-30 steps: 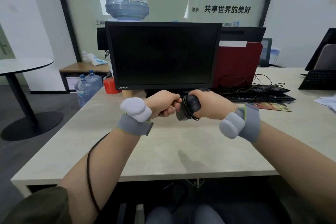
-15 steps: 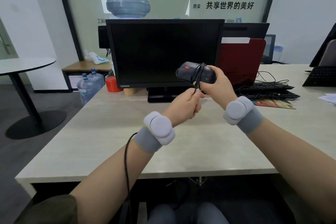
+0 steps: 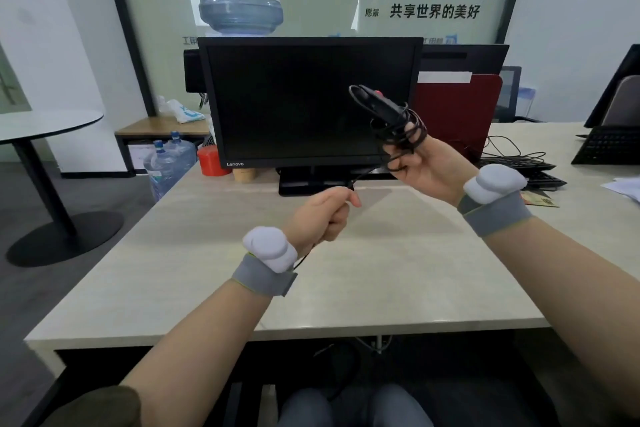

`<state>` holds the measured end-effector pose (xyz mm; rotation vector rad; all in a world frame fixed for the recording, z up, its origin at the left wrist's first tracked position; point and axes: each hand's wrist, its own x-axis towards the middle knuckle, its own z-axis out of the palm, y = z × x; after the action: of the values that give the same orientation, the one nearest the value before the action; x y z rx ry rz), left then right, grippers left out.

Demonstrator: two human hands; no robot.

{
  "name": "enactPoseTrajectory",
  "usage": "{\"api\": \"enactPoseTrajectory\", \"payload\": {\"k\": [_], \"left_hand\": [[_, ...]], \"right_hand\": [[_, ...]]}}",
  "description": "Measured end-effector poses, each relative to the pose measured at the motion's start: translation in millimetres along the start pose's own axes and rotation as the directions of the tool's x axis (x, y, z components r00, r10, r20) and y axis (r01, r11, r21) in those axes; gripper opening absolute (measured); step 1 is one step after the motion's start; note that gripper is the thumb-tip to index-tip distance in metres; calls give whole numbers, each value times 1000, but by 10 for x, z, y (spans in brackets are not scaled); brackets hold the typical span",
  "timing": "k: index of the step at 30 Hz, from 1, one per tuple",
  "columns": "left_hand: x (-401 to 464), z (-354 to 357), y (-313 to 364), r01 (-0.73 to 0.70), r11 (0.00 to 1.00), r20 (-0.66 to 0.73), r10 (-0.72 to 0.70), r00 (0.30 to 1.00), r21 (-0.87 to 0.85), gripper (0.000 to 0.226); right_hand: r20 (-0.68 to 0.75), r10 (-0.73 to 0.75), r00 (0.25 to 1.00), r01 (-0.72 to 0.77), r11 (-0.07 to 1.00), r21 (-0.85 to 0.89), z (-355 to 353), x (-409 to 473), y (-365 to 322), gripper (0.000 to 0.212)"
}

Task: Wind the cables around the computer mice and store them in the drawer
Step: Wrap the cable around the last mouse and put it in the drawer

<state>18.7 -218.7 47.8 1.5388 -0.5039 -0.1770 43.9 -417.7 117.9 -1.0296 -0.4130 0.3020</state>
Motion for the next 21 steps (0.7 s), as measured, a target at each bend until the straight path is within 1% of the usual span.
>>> {"api": "enactPoseTrajectory", "payload": {"k": [2, 3, 5, 7, 8, 9, 10, 11, 12, 13, 14, 15, 16, 17, 18, 19, 20, 21], "left_hand": [[40, -84, 79, 15, 1000, -14, -14, 1000, 22, 32], [58, -123, 126, 27, 999, -8, -26, 1000, 36, 33], [86, -209, 232, 76, 993, 18, -78, 997, 92, 34], [102, -300, 351, 153, 962, 38, -166, 985, 228, 33], [100, -338, 417, 199, 929, 38, -222, 974, 313, 29], [92, -367, 481, 252, 888, 30, -285, 958, 385, 27], [88, -383, 538, 304, 844, 11, -344, 939, 442, 29], [84, -382, 586, 343, 800, -21, -382, 924, 492, 32], [85, -364, 623, 362, 757, -59, -395, 917, 544, 34], [83, -329, 647, 363, 722, -91, -386, 918, 589, 35], [91, -290, 656, 351, 703, -111, -364, 925, 619, 35], [100, -248, 649, 334, 702, -125, -333, 934, 629, 36], [113, -209, 636, 318, 715, -135, -302, 944, 623, 35], [124, -172, 623, 306, 736, -147, -275, 950, 604, 34], [136, -138, 609, 298, 766, -161, -251, 954, 569, 33], [141, -111, 603, 290, 804, -176, -231, 957, 519, 31], [146, -86, 591, 276, 844, -185, -214, 959, 459, 31], [140, -66, 580, 254, 878, -187, -193, 963, 405, 30]], "right_hand": [[212, 108, 971, -96, 993, -66, 8, -51, -22, 23], [263, 153, 953, -123, 984, -126, 13, -77, -38, 24], [254, 241, 937, -154, 935, -319, 23, -120, -62, 33], [259, 363, 895, -165, 809, -564, 59, -153, -114, 52], [251, 449, 858, -166, 704, -690, 104, -161, -151, 65], [200, 525, 827, -153, 553, -819, 159, -170, -181, 73], [115, 573, 812, -120, 356, -927, 226, -177, -190, 74], [17, 587, 809, -80, 138, -987, 291, -179, -171, 71], [-66, 563, 824, -37, -62, -997, 344, -175, -131, 68], [-129, 503, 854, -11, -229, -973, 381, -170, -75, 65], [-173, 414, 894, -17, -353, -936, 411, -165, -7, 66], [-190, 314, 930, -42, -424, -905, 426, -162, 61, 66], [-181, 214, 960, -67, -451, -890, 429, -154, 127, 66], [-161, 118, 980, -92, -452, -887, 413, -136, 183, 66], [-142, 26, 989, -118, -425, -898, 388, -117, 226, 64], [-129, -67, 989, -145, -368, -918, 361, -93, 261, 62], [-124, -161, 979, -166, -284, -944, 329, -70, 292, 60], [-125, -256, 959, -173, -174, -969, 301, -52, 316, 60]]}}
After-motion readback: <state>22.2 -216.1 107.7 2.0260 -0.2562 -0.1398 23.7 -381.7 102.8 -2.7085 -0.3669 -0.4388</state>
